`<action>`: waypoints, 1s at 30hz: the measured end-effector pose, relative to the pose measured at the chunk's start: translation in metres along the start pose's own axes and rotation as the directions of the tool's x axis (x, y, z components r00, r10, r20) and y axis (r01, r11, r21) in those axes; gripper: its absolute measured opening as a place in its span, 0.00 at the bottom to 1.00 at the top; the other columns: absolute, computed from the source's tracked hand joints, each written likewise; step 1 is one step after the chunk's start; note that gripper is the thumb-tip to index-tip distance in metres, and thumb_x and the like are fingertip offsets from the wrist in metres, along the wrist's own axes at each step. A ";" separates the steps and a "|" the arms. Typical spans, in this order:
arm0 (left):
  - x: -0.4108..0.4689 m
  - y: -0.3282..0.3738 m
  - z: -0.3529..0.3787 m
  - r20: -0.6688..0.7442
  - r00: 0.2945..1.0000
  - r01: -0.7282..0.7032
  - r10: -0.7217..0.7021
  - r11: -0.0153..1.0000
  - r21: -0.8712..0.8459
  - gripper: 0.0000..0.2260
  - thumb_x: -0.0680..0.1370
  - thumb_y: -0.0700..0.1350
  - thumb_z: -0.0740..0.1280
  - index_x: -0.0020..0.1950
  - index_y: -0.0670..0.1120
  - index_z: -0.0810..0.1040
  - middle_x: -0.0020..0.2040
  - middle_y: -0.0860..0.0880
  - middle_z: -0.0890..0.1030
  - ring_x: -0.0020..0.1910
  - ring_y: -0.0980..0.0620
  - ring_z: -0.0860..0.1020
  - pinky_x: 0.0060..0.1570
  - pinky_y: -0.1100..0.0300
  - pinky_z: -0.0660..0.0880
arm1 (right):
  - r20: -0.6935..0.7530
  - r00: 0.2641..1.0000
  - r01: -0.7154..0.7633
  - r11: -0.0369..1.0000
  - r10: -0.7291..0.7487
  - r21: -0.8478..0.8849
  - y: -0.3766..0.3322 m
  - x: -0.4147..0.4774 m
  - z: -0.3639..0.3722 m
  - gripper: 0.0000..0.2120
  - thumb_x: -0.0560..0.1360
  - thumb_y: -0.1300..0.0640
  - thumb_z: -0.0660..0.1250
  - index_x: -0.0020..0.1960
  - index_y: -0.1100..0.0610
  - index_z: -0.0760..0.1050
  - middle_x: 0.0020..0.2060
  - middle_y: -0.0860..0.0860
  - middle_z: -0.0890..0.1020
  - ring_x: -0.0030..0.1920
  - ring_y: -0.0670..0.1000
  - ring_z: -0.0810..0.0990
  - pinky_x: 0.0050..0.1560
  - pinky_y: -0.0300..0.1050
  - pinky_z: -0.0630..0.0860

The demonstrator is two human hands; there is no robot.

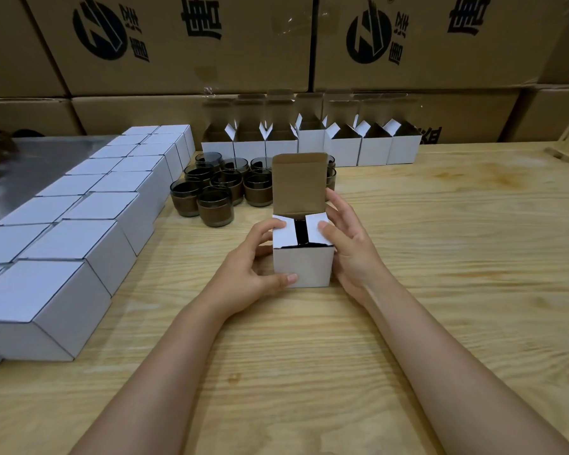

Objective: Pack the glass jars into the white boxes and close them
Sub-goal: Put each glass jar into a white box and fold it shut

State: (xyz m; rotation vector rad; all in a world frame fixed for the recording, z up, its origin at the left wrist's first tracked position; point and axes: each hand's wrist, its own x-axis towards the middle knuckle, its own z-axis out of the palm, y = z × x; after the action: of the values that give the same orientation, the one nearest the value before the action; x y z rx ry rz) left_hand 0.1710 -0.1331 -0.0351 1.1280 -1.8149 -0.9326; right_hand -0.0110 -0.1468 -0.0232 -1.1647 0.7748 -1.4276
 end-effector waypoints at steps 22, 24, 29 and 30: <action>0.001 -0.007 0.000 -0.031 1.000 0.008 -0.006 0.999 0.038 0.31 0.69 0.44 0.77 0.53 0.62 0.55 0.67 0.47 0.73 0.63 0.52 0.75 0.65 0.49 0.71 | 0.044 0.994 0.108 0.991 -0.104 -0.084 0.004 -0.009 -0.004 0.09 0.67 0.60 0.71 0.46 0.53 0.76 0.59 0.49 0.75 0.60 0.50 0.74 0.62 0.58 0.71; 0.001 -0.007 0.000 -0.028 1.000 0.001 0.000 0.999 0.045 0.31 0.69 0.44 0.77 0.52 0.63 0.55 0.67 0.46 0.73 0.63 0.51 0.75 0.65 0.48 0.71 | 0.053 0.993 0.111 0.989 -0.106 -0.101 0.005 -0.009 -0.004 0.09 0.67 0.60 0.71 0.46 0.52 0.76 0.59 0.49 0.75 0.62 0.51 0.74 0.62 0.58 0.71; 0.002 -0.006 0.000 -0.034 0.999 -0.014 0.015 1.000 0.020 0.33 0.68 0.44 0.78 0.54 0.64 0.56 0.66 0.46 0.73 0.63 0.51 0.76 0.66 0.46 0.71 | 0.117 0.986 0.138 0.978 -0.121 -0.154 0.004 -0.008 -0.007 0.09 0.67 0.62 0.70 0.45 0.55 0.75 0.60 0.51 0.73 0.64 0.50 0.71 0.58 0.50 0.71; 0.002 -0.006 0.000 -0.034 0.999 -0.020 0.020 1.000 0.020 0.33 0.67 0.46 0.78 0.54 0.67 0.55 0.66 0.46 0.73 0.63 0.51 0.76 0.66 0.47 0.71 | 0.125 0.985 0.137 0.978 -0.118 -0.159 0.004 -0.008 -0.008 0.09 0.67 0.62 0.70 0.45 0.55 0.75 0.60 0.52 0.72 0.65 0.51 0.70 0.59 0.50 0.70</action>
State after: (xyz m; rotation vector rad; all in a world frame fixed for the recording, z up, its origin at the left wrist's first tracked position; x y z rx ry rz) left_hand 0.1724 -0.1365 -0.0402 1.1293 -1.8083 -0.8806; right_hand -0.0172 -0.1409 -0.0315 -1.4358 0.7608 -1.4070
